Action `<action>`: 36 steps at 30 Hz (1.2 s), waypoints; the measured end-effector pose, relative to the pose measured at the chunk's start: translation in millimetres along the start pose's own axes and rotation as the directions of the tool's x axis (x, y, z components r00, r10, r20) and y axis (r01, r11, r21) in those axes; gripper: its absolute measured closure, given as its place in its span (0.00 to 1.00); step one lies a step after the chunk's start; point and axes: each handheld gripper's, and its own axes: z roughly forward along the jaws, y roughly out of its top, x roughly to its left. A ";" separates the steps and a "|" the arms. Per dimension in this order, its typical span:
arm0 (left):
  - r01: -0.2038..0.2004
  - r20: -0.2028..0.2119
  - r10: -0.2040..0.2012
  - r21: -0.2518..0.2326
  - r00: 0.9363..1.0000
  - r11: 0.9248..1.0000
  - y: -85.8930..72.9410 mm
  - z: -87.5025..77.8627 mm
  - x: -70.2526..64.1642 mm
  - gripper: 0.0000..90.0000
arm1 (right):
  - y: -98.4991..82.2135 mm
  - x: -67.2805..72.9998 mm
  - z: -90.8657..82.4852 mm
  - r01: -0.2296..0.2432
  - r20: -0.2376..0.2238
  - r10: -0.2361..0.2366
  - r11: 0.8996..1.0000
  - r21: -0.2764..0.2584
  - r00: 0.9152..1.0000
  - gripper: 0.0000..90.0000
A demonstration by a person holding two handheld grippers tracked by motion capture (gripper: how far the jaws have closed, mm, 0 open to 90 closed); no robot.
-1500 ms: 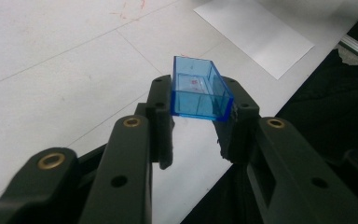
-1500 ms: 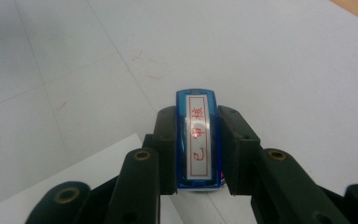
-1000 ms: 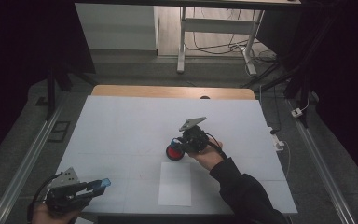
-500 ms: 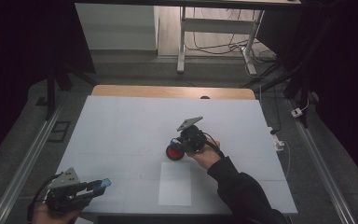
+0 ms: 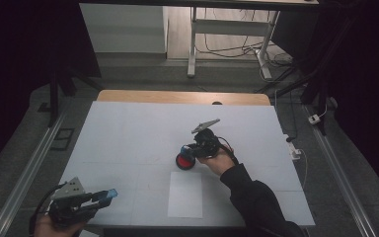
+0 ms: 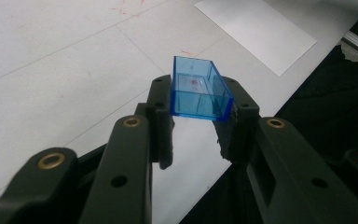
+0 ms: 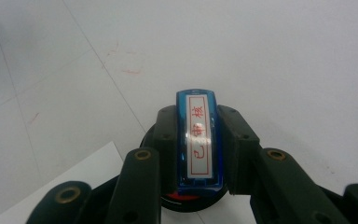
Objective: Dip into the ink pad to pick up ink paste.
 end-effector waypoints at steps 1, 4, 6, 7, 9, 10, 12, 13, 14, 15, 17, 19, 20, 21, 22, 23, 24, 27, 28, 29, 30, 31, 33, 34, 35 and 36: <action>0.000 0.000 0.000 0.000 1.000 1.000 0.0 0.1 0.0 0.76 | 0.3 1.4 0.0 0.009 0.007 -0.009 1.000 0.004 1.000 0.78; 0.000 0.000 0.000 0.001 1.000 1.000 0.2 0.3 -0.2 0.76 | 1.0 6.9 0.6 0.042 0.033 -0.043 0.999 0.009 0.999 0.78; -0.001 0.001 0.001 0.002 1.000 1.000 0.3 0.5 -0.3 0.76 | 1.2 10.3 1.1 0.059 0.050 -0.060 0.998 0.011 0.997 0.78; -0.001 0.001 0.001 0.002 1.000 1.000 0.4 0.6 -0.3 0.76 | 1.2 11.9 1.2 0.068 0.058 -0.069 0.998 0.012 0.996 0.78; -0.001 0.001 0.001 0.003 1.000 1.000 0.5 0.6 -0.3 0.76 | 1.1 15.4 1.7 0.088 0.077 -0.088 0.996 0.012 0.993 0.78; -0.002 0.000 0.002 0.003 1.000 1.000 0.5 0.6 -0.3 0.76 | 1.0 17.5 1.8 0.101 0.089 -0.102 0.995 0.018 0.991 0.78; -0.002 0.000 0.002 0.004 1.000 1.000 0.6 0.7 -0.3 0.76 | 1.1 22.8 2.5 0.121 0.112 -0.123 0.992 0.023 0.986 0.78; -0.002 0.000 0.002 0.004 1.000 1.000 0.6 0.7 -0.3 0.76 | 1.2 25.0 2.8 0.140 0.125 -0.142 0.990 0.028 0.982 0.78; -0.003 0.000 0.003 0.004 1.000 1.000 0.6 0.7 -0.4 0.76 | 1.0 27.3 3.1 0.154 0.137 -0.157 0.988 0.032 0.978 0.78; -0.004 0.000 0.004 0.004 1.000 1.000 0.7 0.8 -0.4 0.76 | 0.9 29.2 3.3 0.167 0.148 -0.171 0.985 0.037 0.974 0.78; -0.004 0.001 0.004 0.005 1.000 1.000 0.7 0.8 -0.3 0.76 | 0.8 31.7 3.8 0.182 0.160 -0.187 0.982 0.041 0.969 0.78; -0.003 0.002 0.003 0.005 1.000 1.000 0.7 0.9 -0.2 0.76 | 0.6 31.7 3.8 0.181 0.160 -0.185 0.983 0.039 0.970 0.78; -0.003 0.002 0.003 0.005 1.000 1.000 0.7 0.9 -0.2 0.76 | 0.5 30.2 3.5 0.174 0.154 -0.178 0.984 0.037 0.972 0.78; -0.003 0.003 0.003 0.005 1.000 1.000 0.7 0.9 -0.2 0.76 | 0.0 28.4 3.2 0.158 0.145 -0.160 0.987 0.029 0.976 0.78; -0.003 0.003 0.003 0.005 1.000 1.000 0.7 0.9 -0.1 0.76 | -0.3 26.1 2.9 0.135 0.132 -0.136 0.991 0.019 0.982 0.78; -0.003 0.003 0.002 0.005 1.000 1.000 0.7 0.9 -0.1 0.76 | -1.0 22.8 2.5 0.114 0.115 -0.114 0.993 0.007 0.987 0.78; -0.003 0.004 0.003 0.005 1.000 1.000 0.7 1.0 0.1 0.76 | -1.7 19.7 2.0 0.092 0.102 -0.092 0.996 -0.002 0.991 0.78; -0.002 0.007 0.001 0.006 1.000 1.000 0.7 1.1 0.5 0.76 | -3.8 12.0 0.7 0.051 0.065 -0.049 0.998 -0.021 0.997 0.78; -0.001 0.008 0.001 0.005 1.000 1.000 0.8 1.2 0.5 0.76 | -4.4 11.2 0.8 0.042 0.058 -0.040 0.999 -0.029 0.998 0.78; -0.001 0.009 0.001 0.006 1.000 1.000 0.8 1.1 0.6 0.76 | -4.6 11.0 0.4 0.043 0.058 -0.042 0.999 -0.028 0.997 0.78; -0.001 0.009 0.001 0.005 1.000 1.000 0.7 1.1 0.6 0.76 | -4.5 11.3 0.3 0.049 0.058 -0.048 0.998 -0.026 0.997 0.78; -0.002 0.010 0.002 0.005 1.000 1.000 0.7 1.0 0.7 0.76 | -4.2 11.6 0.2 0.052 0.060 -0.051 0.998 -0.025 0.997 0.78; -0.001 0.011 0.000 0.003 1.000 1.000 0.6 0.9 0.7 0.76 | -4.3 12.0 -0.2 0.049 0.060 -0.047 0.998 -0.026 0.997 0.78; 0.000 0.011 0.000 0.003 1.000 1.000 0.6 0.9 0.8 0.76 | -4.4 11.9 -0.6 0.051 0.062 -0.050 0.998 -0.025 0.997 0.78; 0.000 0.012 0.000 0.004 1.000 1.000 0.7 1.0 0.8 0.76 | -4.3 12.1 -1.0 0.049 0.065 -0.047 0.998 -0.025 0.997 0.78; 0.000 0.012 0.000 0.004 1.000 1.000 0.7 1.0 0.8 0.76 | -4.1 12.3 -1.4 0.047 0.070 -0.045 0.999 -0.027 0.997 0.78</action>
